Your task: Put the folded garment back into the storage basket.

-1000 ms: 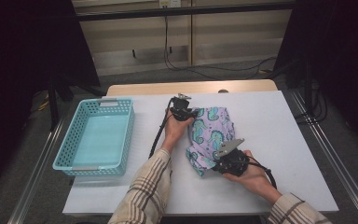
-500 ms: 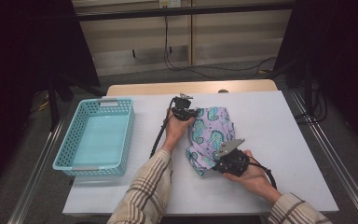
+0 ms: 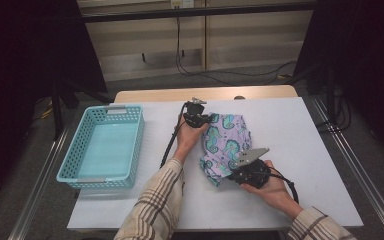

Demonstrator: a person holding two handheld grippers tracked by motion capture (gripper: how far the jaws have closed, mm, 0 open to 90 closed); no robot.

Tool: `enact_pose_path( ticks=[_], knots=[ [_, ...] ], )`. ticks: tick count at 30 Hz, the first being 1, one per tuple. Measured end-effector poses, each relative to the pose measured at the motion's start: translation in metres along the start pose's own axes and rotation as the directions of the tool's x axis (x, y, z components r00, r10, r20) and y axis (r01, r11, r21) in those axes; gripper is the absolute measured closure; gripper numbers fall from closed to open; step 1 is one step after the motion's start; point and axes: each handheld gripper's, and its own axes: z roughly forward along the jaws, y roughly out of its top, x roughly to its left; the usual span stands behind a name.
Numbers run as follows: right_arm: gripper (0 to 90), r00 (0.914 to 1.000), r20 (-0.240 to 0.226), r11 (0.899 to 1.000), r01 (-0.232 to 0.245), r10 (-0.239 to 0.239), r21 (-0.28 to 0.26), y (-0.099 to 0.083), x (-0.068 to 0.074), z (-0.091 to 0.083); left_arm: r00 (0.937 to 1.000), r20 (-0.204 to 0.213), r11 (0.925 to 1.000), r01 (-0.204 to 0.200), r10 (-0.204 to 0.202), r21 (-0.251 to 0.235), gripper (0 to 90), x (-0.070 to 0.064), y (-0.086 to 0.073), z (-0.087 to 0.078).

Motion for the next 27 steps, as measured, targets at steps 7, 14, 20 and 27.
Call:
enact_pose_path(
  ticks=[7,14,20,27],
  knots=[
    [85.1,0.9995,0.006,0.998,-0.030,0.031,-0.053,0.002,-0.003,-0.010,0.9999,0.006,0.9998,0.011,-0.011,-0.015,81.0,-0.002,0.007,-0.005],
    [85.1,0.9996,0.011,0.996,-0.027,0.028,-0.086,0.007,-0.004,-0.018,1.0000,0.002,0.9994,-0.009,0.009,-0.034,81.1,-0.007,0.016,-0.011],
    [85.2,0.9995,0.014,0.992,-0.028,0.029,-0.126,0.011,-0.003,-0.026,1.0000,-0.001,0.9991,0.006,-0.006,-0.041,81.1,-0.007,0.019,-0.015],
    [85.2,0.9994,0.012,0.988,-0.029,0.031,-0.150,0.013,-0.003,-0.028,1.0000,-0.009,0.9992,0.002,-0.002,-0.039,81.2,-0.007,0.023,-0.020]
  ],
)
